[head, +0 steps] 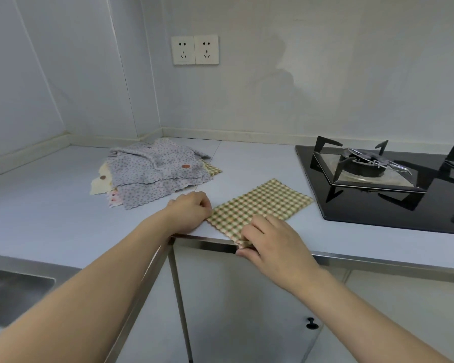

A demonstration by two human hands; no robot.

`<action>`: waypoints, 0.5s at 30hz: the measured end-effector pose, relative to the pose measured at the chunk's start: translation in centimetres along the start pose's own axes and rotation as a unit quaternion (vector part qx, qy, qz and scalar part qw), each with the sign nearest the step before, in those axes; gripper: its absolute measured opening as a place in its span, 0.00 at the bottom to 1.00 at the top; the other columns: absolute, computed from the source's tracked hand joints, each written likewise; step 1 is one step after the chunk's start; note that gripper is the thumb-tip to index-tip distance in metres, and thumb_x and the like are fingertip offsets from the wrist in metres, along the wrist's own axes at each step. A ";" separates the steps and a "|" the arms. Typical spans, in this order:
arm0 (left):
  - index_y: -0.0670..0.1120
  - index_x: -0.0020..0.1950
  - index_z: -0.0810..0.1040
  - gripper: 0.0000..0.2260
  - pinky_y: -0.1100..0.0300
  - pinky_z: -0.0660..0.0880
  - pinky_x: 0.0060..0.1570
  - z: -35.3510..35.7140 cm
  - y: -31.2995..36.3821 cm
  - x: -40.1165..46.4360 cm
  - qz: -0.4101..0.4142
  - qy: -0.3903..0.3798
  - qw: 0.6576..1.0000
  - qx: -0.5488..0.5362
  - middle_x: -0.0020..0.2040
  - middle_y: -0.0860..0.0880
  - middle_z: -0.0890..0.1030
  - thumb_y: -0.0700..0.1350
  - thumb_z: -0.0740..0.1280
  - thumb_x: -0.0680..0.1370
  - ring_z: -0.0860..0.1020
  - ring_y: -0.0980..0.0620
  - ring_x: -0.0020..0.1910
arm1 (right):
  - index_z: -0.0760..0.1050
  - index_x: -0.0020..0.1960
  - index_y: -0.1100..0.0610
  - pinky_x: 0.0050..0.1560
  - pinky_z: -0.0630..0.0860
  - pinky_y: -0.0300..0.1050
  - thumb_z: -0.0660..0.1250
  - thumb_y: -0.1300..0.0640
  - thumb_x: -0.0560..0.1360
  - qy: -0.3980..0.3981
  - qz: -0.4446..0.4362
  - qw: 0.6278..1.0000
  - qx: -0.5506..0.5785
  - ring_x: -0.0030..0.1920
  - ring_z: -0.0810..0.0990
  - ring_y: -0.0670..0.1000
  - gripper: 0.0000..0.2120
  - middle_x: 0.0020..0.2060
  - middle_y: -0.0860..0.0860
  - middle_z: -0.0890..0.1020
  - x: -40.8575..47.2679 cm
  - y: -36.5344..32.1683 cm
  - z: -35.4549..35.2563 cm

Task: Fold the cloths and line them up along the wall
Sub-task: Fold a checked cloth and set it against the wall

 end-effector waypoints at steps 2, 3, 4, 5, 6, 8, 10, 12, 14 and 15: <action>0.58 0.48 0.73 0.18 0.53 0.72 0.50 -0.4 0.4 -1.4 0.020 -0.013 0.995 -0.097 0.51 0.52 0.76 0.34 0.55 0.76 0.73 0.49 0.47 | 0.71 0.41 0.52 0.39 0.74 0.46 0.71 0.47 0.71 0.013 -0.011 1.000 0.020 0.40 0.72 0.50 0.11 0.39 0.46 0.74 -0.1 -0.1 -0.6; 0.57 0.50 0.75 0.24 0.53 0.70 0.44 -0.5 0.8 -2.1 0.036 -0.024 0.990 -0.135 0.53 0.50 0.76 0.29 0.52 0.72 0.72 0.48 0.44 | 0.72 0.41 0.52 0.40 0.73 0.46 0.70 0.49 0.72 0.018 -0.012 0.999 0.034 0.40 0.72 0.50 0.10 0.38 0.46 0.74 -0.1 0.1 -0.8; 0.56 0.53 0.76 0.27 0.54 0.69 0.42 -0.5 1.1 -2.8 0.045 -0.042 0.986 -0.155 0.55 0.50 0.75 0.27 0.51 0.70 0.71 0.46 0.45 | 0.72 0.41 0.52 0.40 0.73 0.46 0.69 0.50 0.73 0.021 -0.005 0.998 0.051 0.40 0.73 0.50 0.08 0.38 0.46 0.75 -0.2 0.4 -1.1; 0.55 0.55 0.77 0.28 0.55 0.69 0.44 -0.4 1.5 -3.6 0.051 -0.062 0.984 -0.161 0.57 0.51 0.75 0.27 0.53 0.70 0.72 0.45 0.47 | 0.72 0.42 0.53 0.41 0.73 0.47 0.67 0.51 0.74 0.021 0.010 0.997 0.074 0.40 0.73 0.50 0.08 0.38 0.45 0.75 -0.3 0.8 -1.5; 0.55 0.57 0.78 0.26 0.58 0.70 0.47 -0.2 1.9 -4.3 0.055 -0.084 0.983 -0.155 0.58 0.52 0.75 0.30 0.56 0.70 0.73 0.46 0.52 | 0.72 0.42 0.53 0.41 0.72 0.47 0.67 0.51 0.75 0.019 0.033 0.994 0.099 0.40 0.73 0.49 0.07 0.37 0.45 0.76 -0.5 1.4 -1.8; 0.58 0.59 0.78 0.22 0.62 0.70 0.55 0.3 2.8 -5.2 0.083 -0.118 0.982 -0.118 0.61 0.54 0.73 0.40 0.62 0.68 0.72 0.51 0.59 | 0.72 0.44 0.52 0.40 0.71 0.45 0.66 0.50 0.77 0.015 0.087 0.985 0.149 0.38 0.73 0.46 0.07 0.37 0.44 0.76 -1.0 2.7 -2.3; 0.59 0.58 0.77 0.18 0.60 0.68 0.61 0.6 3.1 -5.2 0.099 -0.121 0.984 -0.090 0.63 0.56 0.71 0.46 0.68 0.69 0.71 0.55 0.62 | 0.73 0.46 0.50 0.39 0.70 0.42 0.65 0.49 0.77 0.012 0.146 0.967 0.206 0.35 0.73 0.45 0.05 0.36 0.45 0.78 -1.8 4.1 -2.5; 0.56 0.56 0.78 0.13 0.63 0.65 0.61 0.6 3.2 -4.7 0.110 -0.098 0.986 -0.083 0.63 0.57 0.72 0.46 0.72 0.73 0.72 0.57 0.61 | 0.74 0.47 0.48 0.37 0.71 0.40 0.66 0.50 0.77 0.026 0.197 0.943 0.268 0.33 0.75 0.45 0.03 0.35 0.47 0.80 -2.4 5.3 -2.8; 0.52 0.52 0.81 0.08 0.65 0.67 0.57 0.4 3.6 -4.0 0.122 -0.068 0.984 -0.111 0.60 0.58 0.75 0.45 0.73 0.73 0.74 0.60 0.57 | 0.76 0.46 0.46 0.37 0.71 0.37 0.67 0.52 0.77 0.048 0.233 0.918 0.317 0.34 0.76 0.43 0.01 0.34 0.46 0.82 -2.9 6.3 -3.3; 0.51 0.51 0.82 0.07 0.66 0.68 0.54 0.3 3.9 -3.7 0.124 -0.052 0.982 -0.131 0.58 0.58 0.77 0.44 0.72 0.74 0.76 0.61 0.55 | 0.77 0.45 0.47 0.35 0.70 0.34 0.68 0.53 0.77 0.055 0.247 0.908 0.334 0.33 0.76 0.41 0.02 0.33 0.46 0.82 -3.0 6.7 -3.5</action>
Point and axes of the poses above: each hand's wrist, its own x-axis towards the middle knuckle, its own z-axis out of the palm, y = z × x, the point moved 8 cm from there along x, towards the middle knuckle
